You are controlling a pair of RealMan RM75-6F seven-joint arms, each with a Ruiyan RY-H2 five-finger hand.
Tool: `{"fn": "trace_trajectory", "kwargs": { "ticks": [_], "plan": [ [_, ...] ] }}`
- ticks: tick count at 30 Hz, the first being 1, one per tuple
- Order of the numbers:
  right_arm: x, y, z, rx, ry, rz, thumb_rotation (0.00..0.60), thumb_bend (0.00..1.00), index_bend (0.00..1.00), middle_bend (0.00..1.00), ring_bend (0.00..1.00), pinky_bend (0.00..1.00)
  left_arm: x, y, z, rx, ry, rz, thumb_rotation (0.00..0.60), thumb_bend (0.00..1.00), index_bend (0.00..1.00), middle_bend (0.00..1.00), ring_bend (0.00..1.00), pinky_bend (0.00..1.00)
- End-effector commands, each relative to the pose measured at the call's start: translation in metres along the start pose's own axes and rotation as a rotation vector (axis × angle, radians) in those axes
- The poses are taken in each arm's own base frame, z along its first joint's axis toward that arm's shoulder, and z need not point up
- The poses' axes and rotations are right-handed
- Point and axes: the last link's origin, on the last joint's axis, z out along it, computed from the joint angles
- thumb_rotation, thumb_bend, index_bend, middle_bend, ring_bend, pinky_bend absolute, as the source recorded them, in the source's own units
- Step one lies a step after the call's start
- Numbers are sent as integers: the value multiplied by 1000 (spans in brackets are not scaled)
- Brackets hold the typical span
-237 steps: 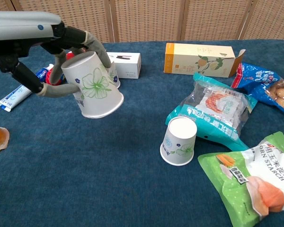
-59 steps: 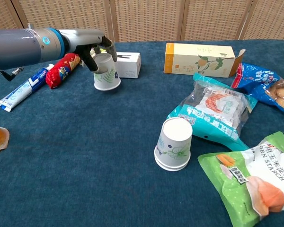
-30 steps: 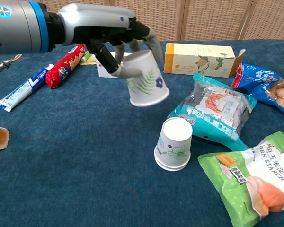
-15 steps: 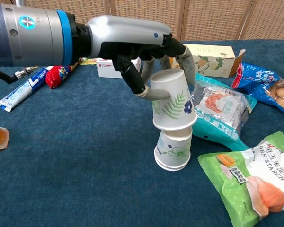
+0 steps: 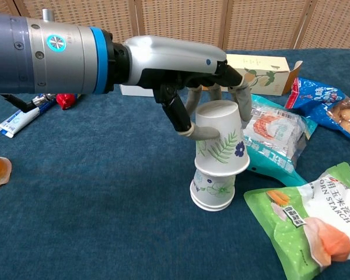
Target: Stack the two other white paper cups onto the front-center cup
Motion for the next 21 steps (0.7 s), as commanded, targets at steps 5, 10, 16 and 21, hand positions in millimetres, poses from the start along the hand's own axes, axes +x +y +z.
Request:
{"fn": "trace_trajectory", "kwargs": {
  "ticks": [5, 10, 16, 21],
  "plan": [
    [1, 2, -1, -1, 3, 4, 542, 278, 0, 127, 0, 409, -2, 2, 2, 8, -15, 63, 600, 463, 285, 252, 350, 515],
    [0, 2, -1, 0, -3, 12, 543, 278, 0, 126, 0, 409, -6, 1, 2, 23, -42, 112, 600, 462, 262, 237, 315, 464],
    [1, 4, -2, -4, 2, 18, 542, 278, 0, 126, 0, 409, -15, -3, -1, 48, -97, 168, 600, 462, 189, 161, 206, 340],
    [2, 4, -2, -4, 4, 19, 542, 277, 0, 127, 0, 409, -21, -6, -3, 68, -113, 193, 600, 463, 168, 127, 141, 286]
  ]
}}
